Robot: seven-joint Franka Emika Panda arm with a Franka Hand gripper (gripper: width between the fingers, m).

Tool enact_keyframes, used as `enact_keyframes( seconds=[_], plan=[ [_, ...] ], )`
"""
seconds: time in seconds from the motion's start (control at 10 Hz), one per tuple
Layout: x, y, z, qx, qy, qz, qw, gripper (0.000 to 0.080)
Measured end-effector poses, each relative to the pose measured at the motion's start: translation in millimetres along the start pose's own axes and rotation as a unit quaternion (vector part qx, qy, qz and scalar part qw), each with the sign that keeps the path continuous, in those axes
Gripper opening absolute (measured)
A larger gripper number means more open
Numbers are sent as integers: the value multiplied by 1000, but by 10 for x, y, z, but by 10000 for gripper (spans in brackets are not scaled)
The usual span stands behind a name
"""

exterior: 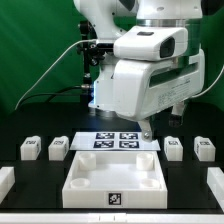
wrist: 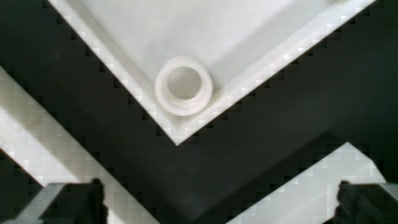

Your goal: Assemble one leg

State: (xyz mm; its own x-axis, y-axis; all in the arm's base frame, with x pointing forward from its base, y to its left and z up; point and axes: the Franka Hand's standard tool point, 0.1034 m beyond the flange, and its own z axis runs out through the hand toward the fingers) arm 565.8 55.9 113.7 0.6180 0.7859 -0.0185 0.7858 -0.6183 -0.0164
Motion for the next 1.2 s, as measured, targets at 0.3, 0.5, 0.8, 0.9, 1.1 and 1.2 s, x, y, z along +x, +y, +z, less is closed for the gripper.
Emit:
enact_keyframes(
  seconds=[0.3,0.5,0.8,0.9,1.1,1.2],
  plan=[
    [-272,-304,146,6,-7,-98,995,650],
    [-706,-515,278,-6,2,-239,971,650],
    [-914,-429,378,-1,-1,-375,927,650],
    [-908,-436,381,-1,-1,-374,927,650],
    [-944,-438,409,2,-2,-371,928,650],
    [-1070,-475,550,5,-1,-368,930,650]
  ],
)
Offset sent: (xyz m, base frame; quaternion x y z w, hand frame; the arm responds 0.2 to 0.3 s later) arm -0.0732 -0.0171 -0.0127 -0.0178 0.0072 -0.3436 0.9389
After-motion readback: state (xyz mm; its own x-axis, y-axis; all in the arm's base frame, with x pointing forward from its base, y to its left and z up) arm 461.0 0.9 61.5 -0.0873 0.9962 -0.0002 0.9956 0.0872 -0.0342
